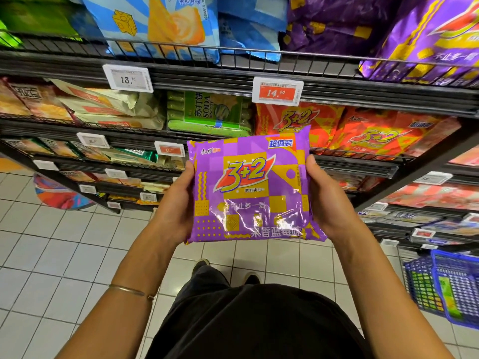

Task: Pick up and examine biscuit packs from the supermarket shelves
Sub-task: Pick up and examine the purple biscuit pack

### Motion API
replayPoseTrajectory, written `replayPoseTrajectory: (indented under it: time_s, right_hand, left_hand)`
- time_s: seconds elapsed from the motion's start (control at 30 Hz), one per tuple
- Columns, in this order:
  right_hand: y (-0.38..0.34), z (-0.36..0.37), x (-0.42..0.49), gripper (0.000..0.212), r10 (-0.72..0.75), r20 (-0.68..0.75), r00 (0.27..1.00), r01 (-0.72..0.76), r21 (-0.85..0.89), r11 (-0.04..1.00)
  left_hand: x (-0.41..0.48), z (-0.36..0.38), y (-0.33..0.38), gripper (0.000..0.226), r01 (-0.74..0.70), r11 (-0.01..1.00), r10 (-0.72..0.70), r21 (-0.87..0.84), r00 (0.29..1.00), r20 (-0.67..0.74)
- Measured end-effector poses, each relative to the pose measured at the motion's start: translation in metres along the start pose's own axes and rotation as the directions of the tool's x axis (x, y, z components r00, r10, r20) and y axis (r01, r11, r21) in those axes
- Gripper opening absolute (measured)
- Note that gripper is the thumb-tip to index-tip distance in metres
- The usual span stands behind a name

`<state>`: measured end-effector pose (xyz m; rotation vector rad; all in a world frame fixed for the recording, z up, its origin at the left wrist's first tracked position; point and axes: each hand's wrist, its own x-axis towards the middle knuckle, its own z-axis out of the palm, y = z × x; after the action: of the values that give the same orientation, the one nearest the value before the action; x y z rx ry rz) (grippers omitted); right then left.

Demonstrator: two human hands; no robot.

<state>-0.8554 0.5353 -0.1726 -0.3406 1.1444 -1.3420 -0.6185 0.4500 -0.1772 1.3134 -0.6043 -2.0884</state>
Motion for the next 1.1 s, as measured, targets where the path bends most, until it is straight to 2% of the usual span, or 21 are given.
replayPoseTrajectory:
  time_s: [0.1, 0.3, 0.47, 0.63, 0.73, 0.8, 0.87, 0.97, 1.1]
  right_hand:
    - [0.0, 0.0, 0.0, 0.042, -0.035, -0.047, 0.998, 0.032, -0.069, 0.997]
    - [0.003, -0.001, 0.002, 0.036, -0.121, -0.072, 0.99, 0.1, -0.242, 0.965]
    - [0.0, 0.002, 0.0, 0.038, -0.211, -0.023, 0.977, 0.174, -0.48, 0.86]
    - [-0.005, 0.007, 0.001, 0.058, -0.216, 0.003, 0.976, 0.183, -0.547, 0.817]
    - [-0.002, 0.001, 0.003, 0.05, -0.241, 0.031, 0.97, 0.218, -0.548, 0.807]
    - [0.001, -0.003, 0.003, 0.039, -0.217, 0.055, 0.975, 0.216, -0.478, 0.851]
    - [0.004, -0.005, 0.004, 0.031, -0.138, 0.056, 0.989, 0.149, -0.347, 0.926]
    - [0.006, -0.009, 0.002, 0.031, -0.04, 0.084, 0.996, 0.053, -0.16, 0.986]
    - [0.007, -0.01, -0.006, 0.036, 0.044, 0.16, 0.986, -0.052, 0.047, 0.998]
  left_hand:
    - [0.001, 0.001, -0.003, 0.057, 0.012, 1.0, -0.012, 0.012, 0.999, 0.033]
    - [0.001, 0.006, -0.01, 0.064, -0.002, 0.996, 0.006, 0.088, 0.999, -0.049]
    - [0.001, 0.008, -0.013, 0.056, -0.039, 0.992, 0.053, 0.117, 0.992, -0.117]
    - [-0.002, 0.01, -0.016, 0.057, -0.032, 0.997, 0.035, 0.069, 0.998, -0.05]
    - [-0.005, 0.011, -0.015, 0.061, -0.015, 1.0, 0.015, 0.021, 1.0, 0.002]
    - [-0.005, 0.01, -0.012, 0.06, -0.011, 1.0, 0.011, 0.007, 1.0, 0.014]
    - [-0.006, 0.008, -0.009, 0.062, 0.007, 1.0, -0.008, 0.008, 1.0, 0.026]
    - [-0.006, 0.005, -0.007, 0.069, 0.039, 0.999, -0.04, 0.02, 0.998, 0.052]
    - [-0.008, 0.001, -0.007, 0.072, 0.081, 0.996, -0.083, 0.03, 0.995, 0.059]
